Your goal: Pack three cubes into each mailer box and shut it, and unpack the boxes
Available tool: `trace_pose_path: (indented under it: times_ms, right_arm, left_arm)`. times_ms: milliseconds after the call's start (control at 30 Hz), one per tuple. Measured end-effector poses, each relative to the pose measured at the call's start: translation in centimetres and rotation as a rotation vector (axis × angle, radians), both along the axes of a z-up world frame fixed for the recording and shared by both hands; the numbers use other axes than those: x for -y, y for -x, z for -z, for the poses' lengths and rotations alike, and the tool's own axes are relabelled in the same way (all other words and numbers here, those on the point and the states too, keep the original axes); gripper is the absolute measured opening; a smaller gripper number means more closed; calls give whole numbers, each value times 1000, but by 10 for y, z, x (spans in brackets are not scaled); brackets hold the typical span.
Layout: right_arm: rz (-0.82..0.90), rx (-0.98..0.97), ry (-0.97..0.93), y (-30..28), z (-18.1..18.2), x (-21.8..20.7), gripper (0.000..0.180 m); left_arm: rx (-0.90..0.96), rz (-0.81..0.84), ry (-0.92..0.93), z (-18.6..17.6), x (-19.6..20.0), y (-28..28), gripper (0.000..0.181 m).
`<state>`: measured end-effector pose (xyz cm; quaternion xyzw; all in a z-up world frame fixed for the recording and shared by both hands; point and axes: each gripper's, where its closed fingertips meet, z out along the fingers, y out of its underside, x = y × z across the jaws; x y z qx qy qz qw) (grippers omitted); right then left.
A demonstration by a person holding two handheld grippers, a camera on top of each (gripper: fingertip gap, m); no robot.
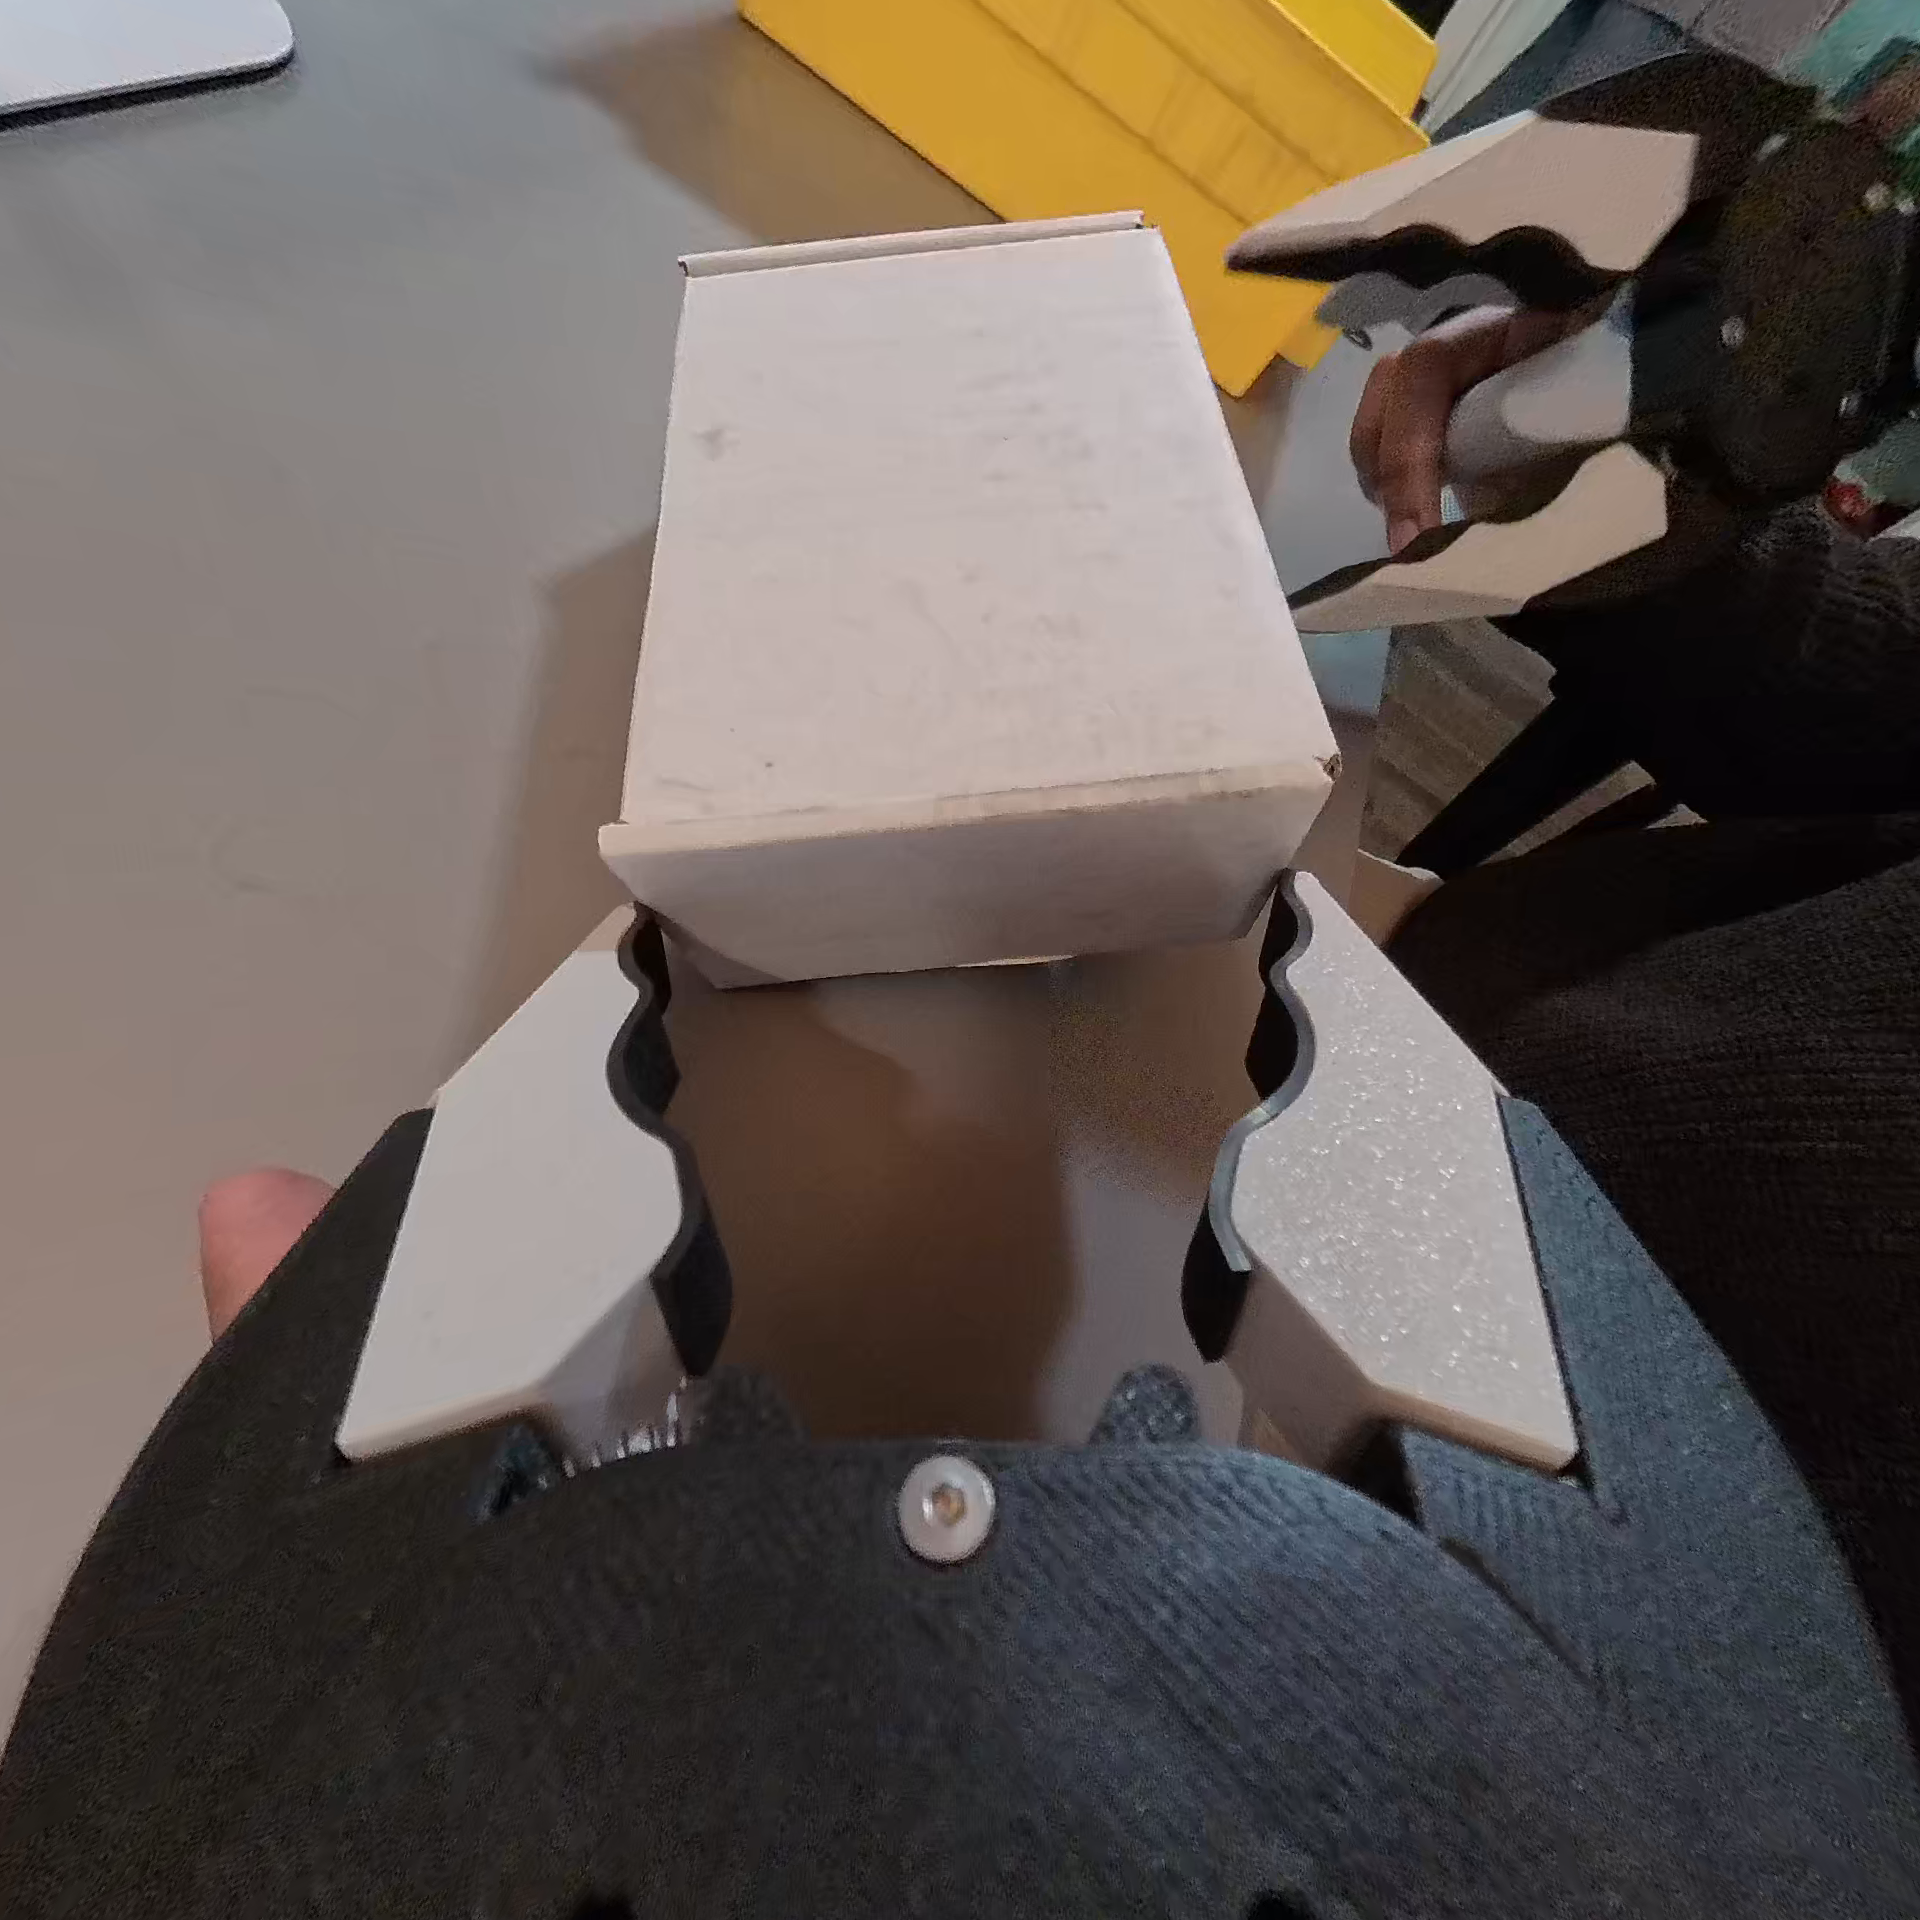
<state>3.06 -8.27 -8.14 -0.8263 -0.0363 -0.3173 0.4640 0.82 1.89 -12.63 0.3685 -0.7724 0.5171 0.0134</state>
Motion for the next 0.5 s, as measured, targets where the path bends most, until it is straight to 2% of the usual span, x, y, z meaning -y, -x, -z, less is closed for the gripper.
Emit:
trace_pose_path:
  times_ms: [100, 200, 333, 500]
  right_arm:
    - [-36, 361, 108, 3, -4, -12, 63]
    - [-131, 565, 263, 16, 16, -25, 67]
    - [-109, 701, 369, 11, 21, -32, 72]
    - [-65, 813, 375, 4, 7, -36, 72]
  left_arm:
    - [-8, 14, -1, 1, 5, 2, 113]
    - [-12, 21, 3, 1, 9, 2, 113]
    - [-15, 1, -3, 1, 8, 1, 112]
    - [-3, 14, -24, 1, 10, 3, 110]
